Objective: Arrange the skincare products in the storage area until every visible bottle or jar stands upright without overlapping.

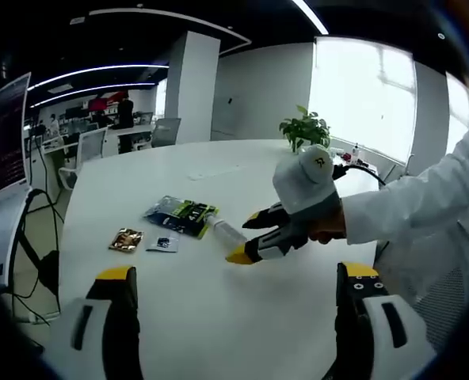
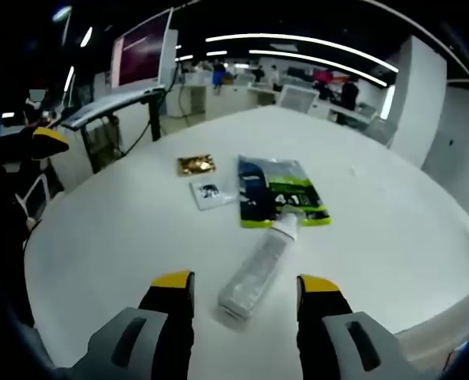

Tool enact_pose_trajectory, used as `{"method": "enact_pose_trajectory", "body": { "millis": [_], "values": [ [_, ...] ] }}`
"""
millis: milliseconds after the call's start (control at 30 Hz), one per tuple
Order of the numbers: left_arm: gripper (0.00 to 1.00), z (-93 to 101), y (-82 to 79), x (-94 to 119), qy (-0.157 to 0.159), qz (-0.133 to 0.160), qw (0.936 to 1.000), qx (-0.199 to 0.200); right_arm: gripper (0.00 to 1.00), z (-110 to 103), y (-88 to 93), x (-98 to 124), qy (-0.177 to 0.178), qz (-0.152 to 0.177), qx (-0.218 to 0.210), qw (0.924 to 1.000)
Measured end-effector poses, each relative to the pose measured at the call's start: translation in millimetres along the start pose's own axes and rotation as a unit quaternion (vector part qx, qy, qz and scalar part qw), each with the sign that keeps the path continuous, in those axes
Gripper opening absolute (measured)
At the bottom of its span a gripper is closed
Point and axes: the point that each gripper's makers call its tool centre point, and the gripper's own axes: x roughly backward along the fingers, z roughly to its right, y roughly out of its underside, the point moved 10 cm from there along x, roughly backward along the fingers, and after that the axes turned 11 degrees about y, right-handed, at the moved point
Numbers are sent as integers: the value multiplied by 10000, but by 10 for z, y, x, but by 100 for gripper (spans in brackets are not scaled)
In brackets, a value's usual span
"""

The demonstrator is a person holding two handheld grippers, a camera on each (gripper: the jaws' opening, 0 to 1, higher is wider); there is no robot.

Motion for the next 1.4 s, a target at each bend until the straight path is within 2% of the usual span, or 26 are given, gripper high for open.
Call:
{"method": "enact_pose_trajectory", "body": {
  "millis": [233,467,633,833,967,1167,1267,1400],
  "values": [
    [100,-6,67,17,-55,-24,9999,98,41,-10,56,-63,11,-98,-67,9999],
    [99,-5,56,39,-91,14,9999,128,36,-13,77,-80,5,-141,-88,9999],
    [99,50,80,61,-138,5,9998,157,29,-13,72,-96,-13,-122,-156,9998],
    [99,86,60,96,-221,-19,9996,151,25,0,87,-117,-51,-138,-298,9994],
    [99,100,37,89,-257,-29,9995,157,17,44,129,-92,-9,-132,-361,9993],
    [99,132,13,63,-267,-37,9995,170,16,111,154,-99,-42,-174,-471,9987],
    [99,143,16,65,-259,-39,9995,185,15,123,189,-64,-119,-206,-789,9966],
    [99,152,28,42,-246,-112,9995,175,15,147,209,7,-226,-153,-894,9956]
  ]
}}
